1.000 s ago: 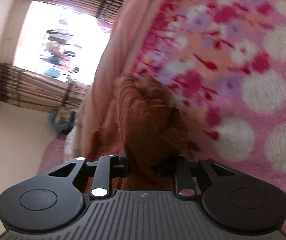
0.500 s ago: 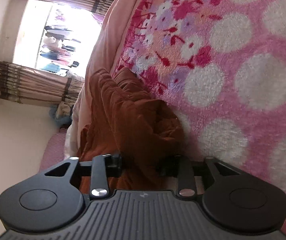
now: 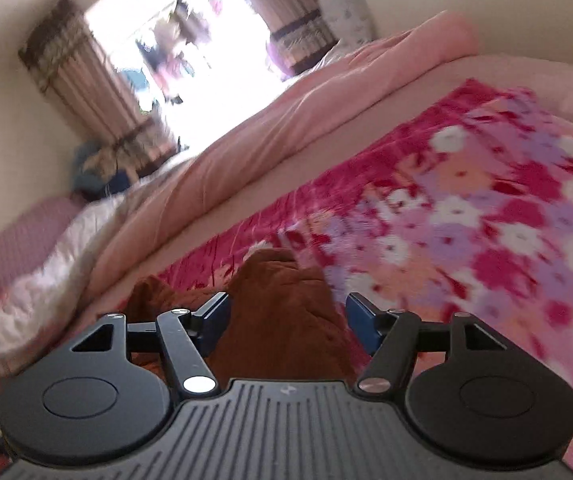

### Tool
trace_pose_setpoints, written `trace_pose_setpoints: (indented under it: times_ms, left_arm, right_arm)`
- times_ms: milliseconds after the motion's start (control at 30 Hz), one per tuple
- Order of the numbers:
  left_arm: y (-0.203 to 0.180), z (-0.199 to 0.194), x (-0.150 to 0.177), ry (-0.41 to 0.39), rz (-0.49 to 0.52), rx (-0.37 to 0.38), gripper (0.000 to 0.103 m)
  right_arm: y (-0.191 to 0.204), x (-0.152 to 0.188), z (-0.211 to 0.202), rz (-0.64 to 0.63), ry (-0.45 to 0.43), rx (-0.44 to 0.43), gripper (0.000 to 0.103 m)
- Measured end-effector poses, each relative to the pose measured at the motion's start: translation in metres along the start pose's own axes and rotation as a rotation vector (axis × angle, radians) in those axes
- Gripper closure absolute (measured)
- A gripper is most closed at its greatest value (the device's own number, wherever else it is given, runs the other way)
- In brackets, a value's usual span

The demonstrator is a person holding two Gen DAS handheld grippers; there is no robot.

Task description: Fold large clothes

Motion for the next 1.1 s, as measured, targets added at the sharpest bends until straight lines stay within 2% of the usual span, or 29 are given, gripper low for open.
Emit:
trace_pose_setpoints:
  times_ms: [100,167,200,233,267,367,433,533,667,700,833,867,900,933,967,1000,1033,1067,1100]
  left_arm:
    - [-0.005,0.028,-0.002,0.040,-0.021,0.006,0.047]
    - [-0.009,0.033,-0.001,0.037,-0.017,0.018,0.055]
    - [-0.014,0.033,-0.002,0.027,-0.003,0.018,0.067]
    - [-0.019,0.031,-0.004,0.017,0.027,0.017,0.087]
    - [-0.023,0.027,-0.006,0.002,0.046,0.019,0.096]
    - [-0.023,0.006,-0.019,-0.098,0.036,0.046,0.096]
    - [-0.018,0.002,-0.027,-0.130,0.016,0.064,0.096]
    - [-0.014,0.021,-0.026,-0.089,0.012,0.055,0.095]
    - [-0.001,0.064,-0.005,0.066,0.004,-0.013,0.088]
    - [0.004,0.073,0.002,0.075,-0.011,-0.005,0.085]
    - [0.013,0.074,0.008,0.046,-0.045,0.036,0.083]
    - [0.013,0.073,0.007,0.047,-0.036,0.042,0.079]
    - [0.013,0.071,0.005,0.045,-0.024,0.037,0.069]
    - [0.015,0.065,0.001,0.045,-0.017,0.020,0.062]
    - [0.015,0.059,-0.004,0.050,-0.009,-0.022,0.044]
    - [0.011,0.047,-0.008,0.043,0.004,-0.077,0.043]
    - [0.010,0.035,-0.012,0.022,0.018,-0.097,0.045]
    - [0.007,0.021,-0.015,-0.002,0.024,-0.106,0.045]
    - [0.002,0.006,-0.017,-0.028,0.021,-0.100,0.045]
  right_arm:
    - [0.009,-0.003,0.029,-0.034,0.044,0.044,0.025]
    - [0.011,0.002,0.042,-0.045,0.084,0.068,0.027]
    - [0.013,0.003,0.043,-0.054,0.101,0.061,0.036]
    - [0.016,0.005,0.043,-0.072,0.112,0.047,0.078]
    - [0.020,0.007,0.040,-0.100,0.105,0.035,0.097]
    - [0.030,0.002,0.019,-0.112,0.022,0.014,0.097]
    - [0.031,-0.007,0.004,-0.074,-0.034,-0.009,0.097]
    - [0.018,-0.017,0.012,0.011,0.003,-0.019,0.097]
    - [-0.006,-0.005,0.050,0.055,0.104,0.070,0.097]
    - [-0.013,-0.001,0.057,0.074,0.117,0.078,0.097]
    - [-0.027,0.006,0.063,0.132,0.125,0.052,0.096]
    - [-0.028,0.007,0.062,0.132,0.124,0.048,0.096]
    - [-0.028,0.006,0.061,0.129,0.123,0.050,0.094]
    - [-0.027,0.006,0.060,0.120,0.123,0.048,0.088]
    - [-0.026,0.006,0.057,0.107,0.112,0.045,0.085]
    - [-0.024,0.004,0.054,0.093,0.091,0.057,0.072]
    - [-0.022,0.002,0.048,0.074,0.066,0.084,0.050]
    - [-0.019,0.000,0.040,0.053,0.030,0.116,0.042]
    - [-0.013,0.000,0.027,0.025,-0.014,0.138,0.040]
Point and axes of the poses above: each gripper's, at about its wrist camera, not at the fingertips, and z roughly the way its jaws point, y to its left, x to its underside, the point moved 1 cm from there along z, roughly the way its jaws point, and after that the axes turned 13 degrees about z, right-handed, at the moved point
